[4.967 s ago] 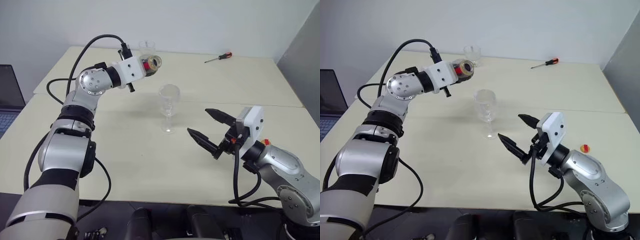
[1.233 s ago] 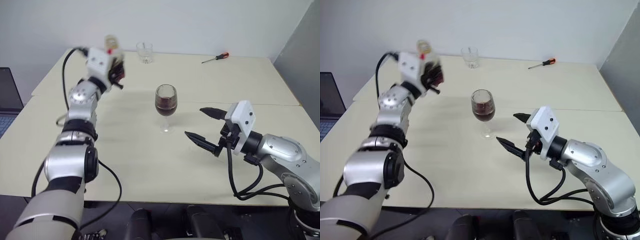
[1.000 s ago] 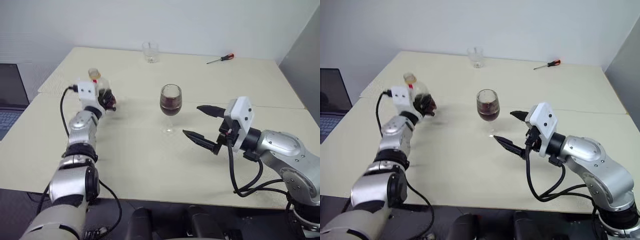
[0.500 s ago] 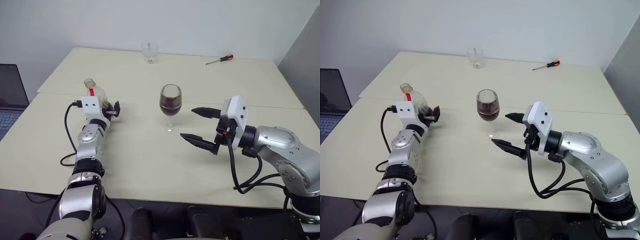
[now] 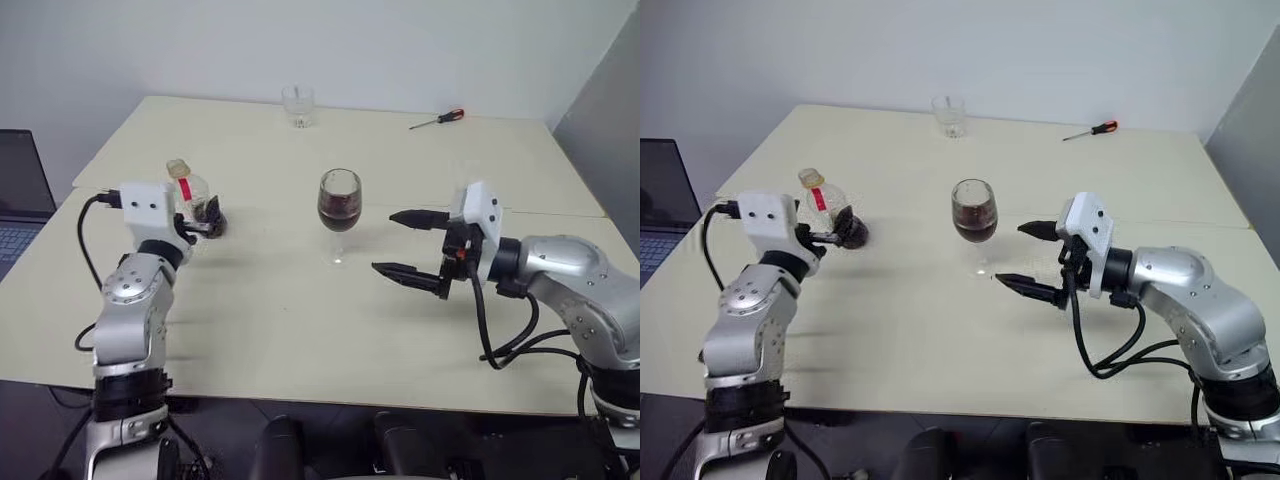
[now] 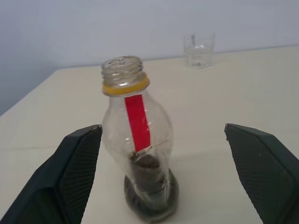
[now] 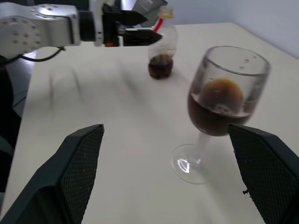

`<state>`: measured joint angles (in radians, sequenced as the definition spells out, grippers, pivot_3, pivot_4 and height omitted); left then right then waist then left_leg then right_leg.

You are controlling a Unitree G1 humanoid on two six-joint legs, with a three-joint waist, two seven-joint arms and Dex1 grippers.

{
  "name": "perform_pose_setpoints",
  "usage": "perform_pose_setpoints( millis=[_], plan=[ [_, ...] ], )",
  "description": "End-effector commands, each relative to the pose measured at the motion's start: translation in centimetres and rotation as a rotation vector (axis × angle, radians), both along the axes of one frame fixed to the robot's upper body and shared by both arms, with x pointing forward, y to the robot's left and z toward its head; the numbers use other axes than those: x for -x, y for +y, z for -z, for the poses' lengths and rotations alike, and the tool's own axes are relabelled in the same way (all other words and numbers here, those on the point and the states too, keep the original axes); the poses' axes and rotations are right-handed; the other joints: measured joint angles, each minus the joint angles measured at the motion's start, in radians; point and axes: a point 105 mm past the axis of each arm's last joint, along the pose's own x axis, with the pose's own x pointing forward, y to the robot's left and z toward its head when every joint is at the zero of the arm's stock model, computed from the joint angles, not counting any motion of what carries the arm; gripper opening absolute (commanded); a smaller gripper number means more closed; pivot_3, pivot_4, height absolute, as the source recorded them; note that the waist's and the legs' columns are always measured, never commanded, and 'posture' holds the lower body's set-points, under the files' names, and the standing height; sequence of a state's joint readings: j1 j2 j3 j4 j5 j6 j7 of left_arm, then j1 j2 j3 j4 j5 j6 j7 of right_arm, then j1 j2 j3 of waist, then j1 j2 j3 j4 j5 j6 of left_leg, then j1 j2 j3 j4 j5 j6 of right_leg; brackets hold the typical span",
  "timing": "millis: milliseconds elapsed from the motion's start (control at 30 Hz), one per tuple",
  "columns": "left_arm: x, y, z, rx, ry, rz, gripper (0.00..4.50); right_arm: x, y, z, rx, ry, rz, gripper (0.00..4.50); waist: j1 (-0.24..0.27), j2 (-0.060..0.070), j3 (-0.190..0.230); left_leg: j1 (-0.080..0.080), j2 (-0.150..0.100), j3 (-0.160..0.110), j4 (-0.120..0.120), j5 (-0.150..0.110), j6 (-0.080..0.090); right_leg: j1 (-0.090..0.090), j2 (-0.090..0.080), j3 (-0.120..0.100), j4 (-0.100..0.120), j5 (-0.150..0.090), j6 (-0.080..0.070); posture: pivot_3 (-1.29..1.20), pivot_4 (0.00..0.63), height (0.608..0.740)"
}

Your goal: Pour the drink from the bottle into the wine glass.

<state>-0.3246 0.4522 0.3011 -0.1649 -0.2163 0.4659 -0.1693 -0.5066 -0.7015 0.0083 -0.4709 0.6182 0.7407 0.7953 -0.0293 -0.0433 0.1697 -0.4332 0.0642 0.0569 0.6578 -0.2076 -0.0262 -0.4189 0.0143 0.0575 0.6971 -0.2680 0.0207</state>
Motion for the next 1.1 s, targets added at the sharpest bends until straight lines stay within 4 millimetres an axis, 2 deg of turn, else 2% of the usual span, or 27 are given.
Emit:
perform_pose_setpoints(
  millis=[33, 200, 267, 400, 533, 633, 700, 767, 833, 900, 1100],
  plan=[
    [1.4, 1.1, -2.7, -0.033, -0.073, -0.057, 4.46, 0.0, -0.5, -1.7, -0.022, -0.052, -0.013, 4.50, 0.000, 0.000, 0.000, 0.000, 0.000, 0.000, 0.000, 0.000, 0.000, 0.000, 0.000, 0.000, 0.000, 0.000, 0.000, 0.00, 0.150, 0.740],
    [2.3, 1.7, -3.9, -0.047, -0.093, -0.066, 4.46, -1.0, -1.5, -2.4, -0.005, -0.063, -0.007, 4.50, 0.000, 0.000, 0.000, 0.000, -0.001, 0.001, 0.000, 0.000, 0.000, 0.000, 0.000, 0.001, 0.000, 0.000, 0.000, 0.00, 0.150, 0.740],
    [2.6, 1.2, -4.8, -0.038, -0.113, -0.010, 4.46, -1.5, -1.8, -2.7, 0.006, -0.070, -0.011, 4.50, 0.000, 0.000, 0.000, 0.000, 0.000, 0.001, 0.000, 0.000, 0.000, 0.000, 0.000, 0.001, 0.000, 0.000, 0.000, 0.00, 0.150, 0.740],
    [3.7, -2.2, -5.0, -0.110, -0.050, 0.302, 4.46, -1.9, -2.6, -4.0, -0.043, -0.055, -0.005, 4.50, -0.001, 0.000, 0.000, 0.000, 0.000, 0.001, -0.001, 0.000, 0.000, -0.001, 0.000, 0.001, 0.000, 0.000, -0.001, 0.00, 0.150, 0.740],
    [5.3, -3.6, -8.5, -0.071, -0.076, 0.559, 4.46, -2.1, -4.0, -3.8, -0.014, -0.056, 0.039, 4.50, 0.001, 0.000, 0.001, 0.000, 0.000, 0.001, -0.002, 0.000, 0.000, -0.001, 0.000, 0.001, -0.001, -0.001, -0.001, 0.00, 0.150, 0.740],
    [6.1, -4.6, -9.9, -0.037, -0.052, 0.697, 4.46, -2.1, -4.6, -3.8, -0.007, -0.054, 0.051, 4.50, 0.000, 0.000, 0.001, 0.000, 0.000, 0.001, -0.002, 0.000, 0.000, -0.001, 0.000, 0.001, -0.001, -0.001, 0.000, 0.00, 0.150, 0.740],
    [6.6, -5.1, -9.6, -0.081, 0.031, 0.776, 4.46, -2.0, -4.7, -3.9, -0.019, -0.050, 0.047, 4.50, -0.001, 0.000, 0.001, 0.000, 0.000, 0.001, -0.002, 0.000, 0.000, -0.001, 0.000, 0.002, -0.001, -0.002, 0.000, 0.00, 0.150, 0.740],
    [6.7, -4.7, -9.0, -0.110, 0.128, 0.787, 4.46, -1.8, -4.8, -3.8, -0.019, -0.045, 0.041, 4.50, -0.003, 0.000, 0.001, 0.001, 0.000, 0.001, -0.004, 0.000, 0.000, -0.001, 0.000, 0.002, -0.001, -0.002, 0.000, 0.00, 0.150, 0.740],
    [6.2, -3.4, -8.5, -0.157, 0.197, 0.745, 4.46, -1.6, -4.9, -3.5, -0.006, -0.039, 0.036, 4.50, -0.004, 0.001, 0.001, 0.002, 0.000, 0.001, -0.006, 0.000, 0.000, -0.002, 0.000, 0.003, -0.001, -0.002, 0.000, 0.00, 0.150, 0.740],
    [6.3, -2.7, -8.6, -0.225, 0.222, 0.760, 4.46, -1.3, -5.2, -3.4, 0.005, -0.037, 0.031, 4.50, -0.004, 0.001, 0.001, 0.004, -0.001, 0.002, -0.010, 0.000, 0.000, -0.002, 0.000, 0.004, -0.001, -0.004, 0.002, 0.00, 0.150, 0.740],
    [7.8, -2.1, -9.5, -0.239, 0.322, 0.900, 4.46, -0.9, -5.7, -3.7, 0.021, -0.039, 0.011, 4.50, -0.004, 0.001, 0.002, 0.005, 0.000, 0.003, -0.012, 0.000, 0.000, -0.003, 0.000, 0.003, -0.001, -0.007, -0.002, 0.00, 0.150, 0.740]
  ],
)
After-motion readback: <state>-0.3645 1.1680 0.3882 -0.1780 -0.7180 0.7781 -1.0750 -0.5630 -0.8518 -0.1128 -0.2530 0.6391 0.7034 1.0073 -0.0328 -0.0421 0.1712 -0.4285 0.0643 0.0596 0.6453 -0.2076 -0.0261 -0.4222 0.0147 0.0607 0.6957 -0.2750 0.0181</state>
